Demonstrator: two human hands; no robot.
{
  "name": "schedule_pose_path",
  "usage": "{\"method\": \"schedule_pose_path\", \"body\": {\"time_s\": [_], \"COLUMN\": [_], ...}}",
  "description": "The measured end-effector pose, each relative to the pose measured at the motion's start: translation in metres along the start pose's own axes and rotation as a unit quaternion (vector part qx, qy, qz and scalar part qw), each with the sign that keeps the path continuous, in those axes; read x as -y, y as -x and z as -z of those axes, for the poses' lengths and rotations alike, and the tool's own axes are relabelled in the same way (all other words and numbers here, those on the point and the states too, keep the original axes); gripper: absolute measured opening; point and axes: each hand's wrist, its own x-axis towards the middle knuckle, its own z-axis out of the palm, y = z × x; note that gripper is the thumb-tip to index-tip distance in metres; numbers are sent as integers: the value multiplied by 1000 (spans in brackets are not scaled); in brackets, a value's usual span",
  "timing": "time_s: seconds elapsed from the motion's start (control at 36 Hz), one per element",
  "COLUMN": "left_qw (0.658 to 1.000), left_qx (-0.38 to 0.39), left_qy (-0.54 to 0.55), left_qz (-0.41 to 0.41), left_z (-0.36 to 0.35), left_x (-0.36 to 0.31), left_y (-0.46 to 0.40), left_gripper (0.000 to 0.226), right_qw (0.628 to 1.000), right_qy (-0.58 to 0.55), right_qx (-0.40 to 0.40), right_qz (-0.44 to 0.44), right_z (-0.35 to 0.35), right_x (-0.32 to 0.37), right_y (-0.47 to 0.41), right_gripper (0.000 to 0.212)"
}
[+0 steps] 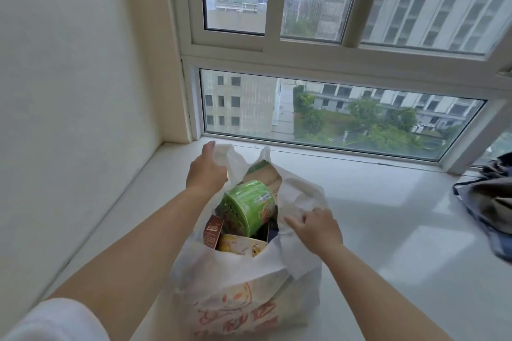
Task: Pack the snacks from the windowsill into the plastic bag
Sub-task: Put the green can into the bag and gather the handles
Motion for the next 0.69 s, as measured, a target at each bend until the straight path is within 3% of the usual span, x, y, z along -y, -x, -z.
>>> {"method": "schedule_pose_path", "body": {"time_s": [0.06, 0.08, 0.14, 0.17, 0.22, 0.28, 0.33, 0.36, 0.42, 0.53, 0.58, 0.69], "left_qw": [996, 991, 969, 950, 902, 847, 817, 815, 816, 845, 876, 905], "left_qx": [31, 54, 109, 132, 170, 170, 156, 157, 164, 143, 126, 76], "left_qy": [17, 36, 139, 200, 303, 400, 445, 447, 444, 406, 368, 363], "left_qz": [80, 118, 175, 200, 256, 307, 331, 334, 333, 316, 286, 207], "left_z": [0, 1, 4, 7, 17, 24, 30, 33, 41, 62, 76, 99], "left_x": [7, 12, 20, 23, 27, 32, 39, 42, 43, 39, 31, 10], "left_y": [4, 6, 11, 11, 14, 9, 5, 6, 11, 15, 10, -6], "left_gripper": [61, 59, 47, 38, 29, 39, 52, 54, 50, 32, 33, 34], "right_qw": [991, 983, 981, 989, 993, 931, 871, 851, 816, 846, 847, 838], "right_qy": [111, 157, 170, 125, -87, -343, -472, -511, -568, -515, -510, -531], "right_qx": [63, 79, 82, 71, 68, 63, 40, 34, 32, -1, 3, -4], "right_qz": [39, 48, 56, 39, -44, -106, -127, -119, -104, -139, -149, -129], "right_z": [-3, -7, -13, -13, -7, 9, 28, 39, 65, 111, 125, 146], "right_x": [5, 6, 7, 6, 9, 9, 9, 7, 10, 16, 20, 44], "right_y": [10, 14, 21, 23, 25, 19, 12, 6, 0, -12, -13, -13], "right_gripper": [76, 75, 51, 41, 31, 26, 33, 39, 24, 15, 15, 18]}}
